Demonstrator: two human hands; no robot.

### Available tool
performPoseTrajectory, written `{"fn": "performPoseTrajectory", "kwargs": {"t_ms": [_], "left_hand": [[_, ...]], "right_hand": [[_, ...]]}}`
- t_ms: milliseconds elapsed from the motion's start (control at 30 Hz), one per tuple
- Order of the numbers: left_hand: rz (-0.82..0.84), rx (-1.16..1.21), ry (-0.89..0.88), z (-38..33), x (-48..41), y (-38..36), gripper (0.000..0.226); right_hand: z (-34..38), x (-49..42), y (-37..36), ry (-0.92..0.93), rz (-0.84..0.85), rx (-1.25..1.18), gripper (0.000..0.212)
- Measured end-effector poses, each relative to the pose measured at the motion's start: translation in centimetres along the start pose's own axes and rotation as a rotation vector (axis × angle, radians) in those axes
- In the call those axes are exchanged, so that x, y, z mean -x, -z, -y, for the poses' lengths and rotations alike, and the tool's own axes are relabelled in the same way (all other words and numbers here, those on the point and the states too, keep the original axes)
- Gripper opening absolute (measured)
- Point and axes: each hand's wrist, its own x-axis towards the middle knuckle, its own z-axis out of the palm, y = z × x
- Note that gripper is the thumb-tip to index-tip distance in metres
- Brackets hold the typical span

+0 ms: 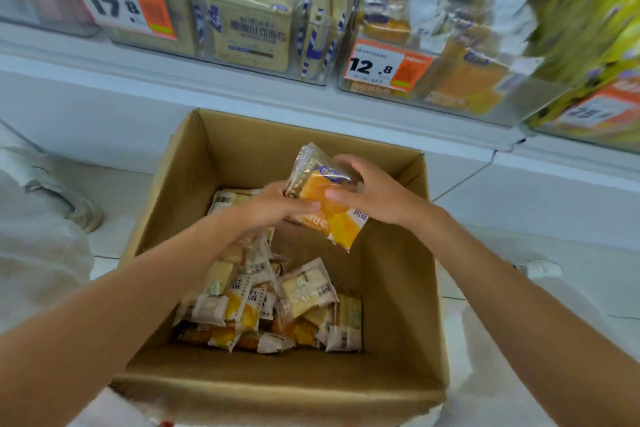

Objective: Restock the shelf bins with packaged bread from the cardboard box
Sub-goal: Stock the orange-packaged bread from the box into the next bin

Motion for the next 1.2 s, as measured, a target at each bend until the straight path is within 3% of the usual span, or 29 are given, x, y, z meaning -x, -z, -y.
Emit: {"fn": "performPoseTrajectory", "kwargs": {"t_ms": [67, 133, 200, 267, 367, 400, 467, 533, 700, 833, 867, 1000, 1133, 1200], "left_hand": [[0.075, -0.012, -0.059, -3.2, -0.1, 0.0, 0.034], [0.15, -0.071, -0.123, -7.0, -0.3, -0.6, 0.035], [0.17, -0.177, -0.229, -11.4, -0.2, -1.7, 0.03], [0.116, -0.288, -0.388, -15.7, -0.2, -2.9, 0.039], [-0.077, -0.427, -0.669, -21.5, -1.0, -3.7, 0.084], [-0.146, -0.475, -0.737, -23.1, -1.8, -3.8, 0.086], [-0.269, -0.616, -0.825, -25.7, -4.0, -4.2, 0.068], [-0.288, -0.798, -0.857, -27.7, -6.8, -4.8, 0.051], [-0.117, -1.281, -0.74, -28.7, -12.4, -6.2, 0.064], [-0.105, -1.237, -0.73, -27.5, -14.0, -5.6, 0.06], [-0.105, -1.234, -0.733, -27.5, -14.0, -5.6, 0.061], [-0.107, -1.228, -0.738, -27.5, -14.0, -5.5, 0.062], [-0.107, -1.211, -0.733, -27.3, -14.2, -5.5, 0.062], [-0.11, -1.221, -0.729, -27.3, -14.2, -5.5, 0.062]], "right_hand": [[2.1, 1.7, 3.1, -0.072, 0.084, 0.019, 0.087], [3.5, 3.0, 6.0, -0.049, -0.004, 0.234, 0.074], [4.9, 4.3, 8.8, -0.01, -0.152, 0.29, 0.073], [6.1, 5.7, 11.9, -0.016, -0.282, 0.287, 0.071], [7.8, 7.9, 16.8, -0.04, -0.597, 0.48, 0.045], [7.9, 8.3, 18.4, -0.034, -0.71, 0.519, 0.047], [7.4, 8.5, 21.2, -0.023, -0.896, 0.551, 0.049], [6.4, 7.6, 23.6, -0.096, -0.988, 0.595, 0.049], [2.5, 2.8, 27.4, -0.354, -0.919, 0.745, 0.058], [0.2, -1.1, 28.9, -0.673, -0.64, 0.665, 0.085], [0.1, -1.6, 29.1, -0.724, -0.6, 0.666, 0.083], [0.6, -2.0, 29.9, -0.806, -0.624, 0.72, 0.052], [0.7, -2.0, 30.4, -0.792, -0.639, 0.672, 0.067], [0.6, -1.9, 30.5, -0.754, -0.586, 0.527, 0.072]]}}
